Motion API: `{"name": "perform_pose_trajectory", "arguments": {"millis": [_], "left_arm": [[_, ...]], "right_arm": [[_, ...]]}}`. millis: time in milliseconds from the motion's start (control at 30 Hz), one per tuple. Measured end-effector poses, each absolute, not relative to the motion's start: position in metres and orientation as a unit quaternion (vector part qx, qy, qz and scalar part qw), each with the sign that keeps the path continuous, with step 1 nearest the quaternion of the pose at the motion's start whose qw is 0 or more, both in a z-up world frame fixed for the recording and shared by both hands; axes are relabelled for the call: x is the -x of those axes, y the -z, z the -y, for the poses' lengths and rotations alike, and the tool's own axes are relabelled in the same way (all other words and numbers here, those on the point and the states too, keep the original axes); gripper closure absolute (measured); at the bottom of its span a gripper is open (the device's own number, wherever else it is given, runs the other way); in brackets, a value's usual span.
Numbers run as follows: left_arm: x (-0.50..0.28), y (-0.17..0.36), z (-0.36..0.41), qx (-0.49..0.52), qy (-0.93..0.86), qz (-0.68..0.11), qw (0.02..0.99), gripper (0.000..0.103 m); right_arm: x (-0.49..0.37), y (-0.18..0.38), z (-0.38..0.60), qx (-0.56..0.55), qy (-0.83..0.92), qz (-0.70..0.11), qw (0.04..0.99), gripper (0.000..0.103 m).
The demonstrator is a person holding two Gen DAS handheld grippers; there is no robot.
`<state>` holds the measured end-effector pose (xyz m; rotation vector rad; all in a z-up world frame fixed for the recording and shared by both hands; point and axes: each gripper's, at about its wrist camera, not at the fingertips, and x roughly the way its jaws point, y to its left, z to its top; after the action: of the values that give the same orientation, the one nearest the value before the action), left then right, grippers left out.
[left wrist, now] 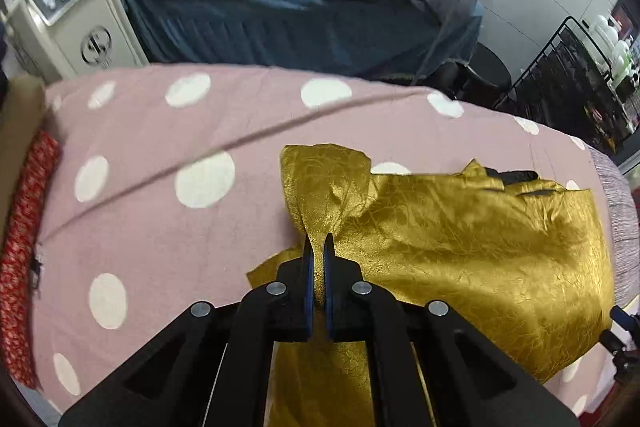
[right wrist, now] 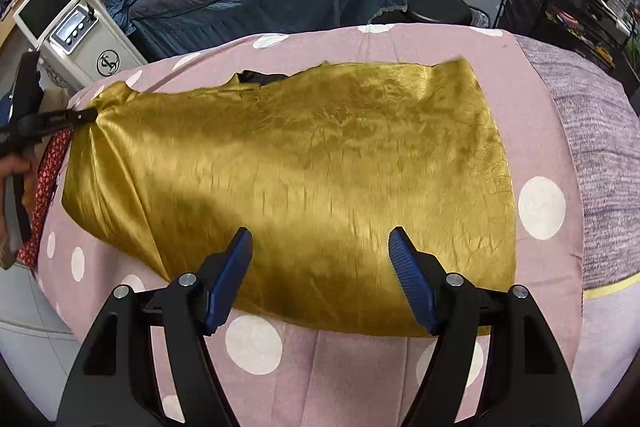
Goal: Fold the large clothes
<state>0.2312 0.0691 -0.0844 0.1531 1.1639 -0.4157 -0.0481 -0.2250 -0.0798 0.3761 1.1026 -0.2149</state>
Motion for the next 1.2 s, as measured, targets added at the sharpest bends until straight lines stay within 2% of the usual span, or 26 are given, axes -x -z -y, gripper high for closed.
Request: {"name": "perform_pose_trajectory", "arguments": {"millis": [133,267,300,400,467,567,667,867,967,1200], "left_arm": [[-0.224,0.104,-0.053,-0.103,0.209,-0.552,0.801,0.092],[-0.215,0.096,-0.048,-0.098,0.220,-0.533,0.811,0.046],[-0.214,0.092,-0.048,-0.096,0.221,-0.525,0.816,0.043],[-0.215,0.074,-0.051,-0.086,0.221,-0.507,0.829,0.042],[-0.215,0.059,-0.057,-0.073,0.217,-0.496,0.838,0.037],[-0.200,0.037,-0.066,-0.046,0.224,-0.473,0.851,0.027],[-0.170,0.033,-0.060,-0.060,0.246,-0.471,0.845,0.026],[-0.071,0.065,-0.035,-0.135,0.280,-0.482,0.820,0.022],[-0.040,0.084,-0.034,-0.141,0.271,-0.497,0.812,0.022],[-0.041,0.105,-0.042,-0.126,0.235,-0.515,0.815,0.022]], "right_arm": [[0.029,0.087,0.211,-0.148,0.092,-0.533,0.828,0.032],[0.015,0.099,0.208,-0.151,0.095,-0.550,0.816,0.032],[0.012,0.103,0.207,-0.143,0.102,-0.557,0.812,0.032],[0.010,0.117,0.206,-0.126,0.111,-0.581,0.796,0.032],[0.012,0.127,0.211,-0.125,0.124,-0.593,0.786,0.032],[0.019,0.139,0.223,-0.161,0.132,-0.597,0.775,0.032],[0.024,0.148,0.231,-0.193,0.140,-0.596,0.766,0.028],[0.027,0.147,0.234,-0.206,0.146,-0.593,0.765,0.027],[0.029,0.142,0.232,-0.208,0.149,-0.590,0.766,0.027],[0.030,0.109,0.234,-0.184,0.150,-0.557,0.796,0.027]]}}
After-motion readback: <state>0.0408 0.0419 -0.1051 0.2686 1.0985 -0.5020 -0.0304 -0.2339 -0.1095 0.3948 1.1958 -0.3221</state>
